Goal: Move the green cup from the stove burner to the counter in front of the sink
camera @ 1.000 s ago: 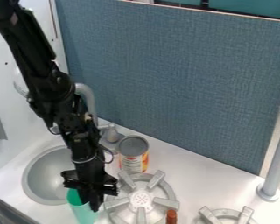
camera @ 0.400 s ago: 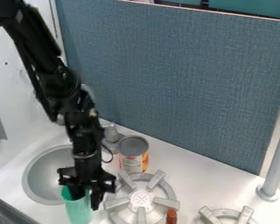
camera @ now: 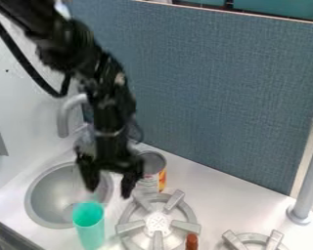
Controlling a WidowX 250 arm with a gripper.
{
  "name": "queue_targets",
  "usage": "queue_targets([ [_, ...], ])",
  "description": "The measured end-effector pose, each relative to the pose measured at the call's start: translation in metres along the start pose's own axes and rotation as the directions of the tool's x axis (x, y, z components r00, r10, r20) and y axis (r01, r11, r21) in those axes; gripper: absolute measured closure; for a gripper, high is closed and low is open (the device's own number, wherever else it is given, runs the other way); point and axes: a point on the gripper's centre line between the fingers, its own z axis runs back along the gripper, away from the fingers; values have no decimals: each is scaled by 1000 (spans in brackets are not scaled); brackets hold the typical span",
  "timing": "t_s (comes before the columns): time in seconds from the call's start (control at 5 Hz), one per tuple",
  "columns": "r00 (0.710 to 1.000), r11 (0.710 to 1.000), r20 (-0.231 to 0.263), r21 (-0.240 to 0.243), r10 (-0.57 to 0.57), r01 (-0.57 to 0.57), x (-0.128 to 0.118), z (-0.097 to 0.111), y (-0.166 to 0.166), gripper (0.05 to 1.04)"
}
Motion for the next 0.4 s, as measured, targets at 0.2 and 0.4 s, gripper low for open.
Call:
queue_targets([
  [0.2, 986, 987, 94, -69, -136, 143, -25, 49, -32, 82],
  [0.4, 958, 955, 105, -102, -267, 277, -53, 65, -63, 83],
])
